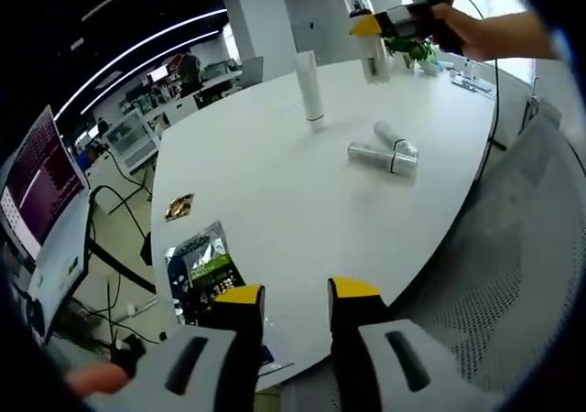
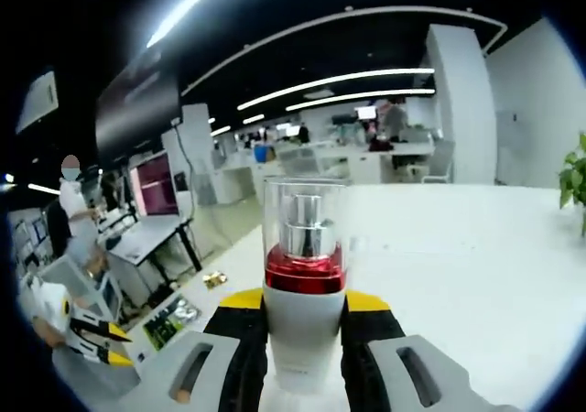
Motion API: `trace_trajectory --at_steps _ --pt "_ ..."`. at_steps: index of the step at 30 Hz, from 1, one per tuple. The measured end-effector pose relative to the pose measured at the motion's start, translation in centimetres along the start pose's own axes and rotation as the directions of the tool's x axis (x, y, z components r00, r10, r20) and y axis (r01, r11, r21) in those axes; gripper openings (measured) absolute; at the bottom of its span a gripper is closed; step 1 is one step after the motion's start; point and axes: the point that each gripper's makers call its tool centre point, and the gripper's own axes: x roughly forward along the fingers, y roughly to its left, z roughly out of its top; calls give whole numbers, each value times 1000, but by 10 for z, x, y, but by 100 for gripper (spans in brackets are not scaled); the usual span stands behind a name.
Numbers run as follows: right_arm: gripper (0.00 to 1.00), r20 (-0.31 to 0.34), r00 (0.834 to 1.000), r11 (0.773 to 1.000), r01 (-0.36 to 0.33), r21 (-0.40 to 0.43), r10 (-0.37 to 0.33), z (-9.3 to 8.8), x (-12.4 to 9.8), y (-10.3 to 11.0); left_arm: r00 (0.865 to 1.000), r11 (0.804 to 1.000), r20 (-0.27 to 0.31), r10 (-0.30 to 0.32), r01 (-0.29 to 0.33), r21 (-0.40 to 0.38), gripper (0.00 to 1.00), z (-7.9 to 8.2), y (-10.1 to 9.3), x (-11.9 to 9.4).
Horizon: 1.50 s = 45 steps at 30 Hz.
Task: Arrange the skincare products in the storage area until every visible bottle or jar stands upright without overlapping.
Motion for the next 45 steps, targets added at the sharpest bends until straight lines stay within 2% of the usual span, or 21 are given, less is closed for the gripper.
trace_trajectory --at_steps 4,9,16,21,24,30,36,39,42,45 --pt "27 2 999 999 36 1 -36 -2 4 -10 1000 1000 -4 5 -5 11 16 -1 1 0" --pt "27 12 997 997 80 22 -80 -6 13 -24 1000 1000 -6 2 -2 -2 15 -2 2 0" --pt "27 13 995 995 100 -24 -99 -13 26 -28 1000 1000 -14 2 -2 2 14 -4 2 0" --pt "26 -15 994 994 107 5 -107 -23 39 -36 999 1000 -34 5 -5 3 12 -8 2 1" --pt "26 -35 993 993 115 -5 -115 -28 44 -40 999 1000 -39 16 -16 0 8 -9 4 1" --pt "26 -54 988 989 148 21 -146 -37 53 -56 998 999 -59 29 -30 -15 7 -14 7 2" --pt "26 -68 984 981 173 87 -167 -46 53 -73 991 996 -108 78 -83 -38 7 -24 18 2" --pt "26 -86 981 980 179 88 -172 -51 51 -78 991 995 -105 87 -92 -40 7 -24 20 1" --pt "26 -111 978 978 185 98 -174 -56 43 -76 988 994 -120 99 -104 -37 6 -27 22 1" --pt "26 -127 977 979 182 91 -170 -59 41 -83 984 992 -138 112 -118 -40 7 -30 25 1"
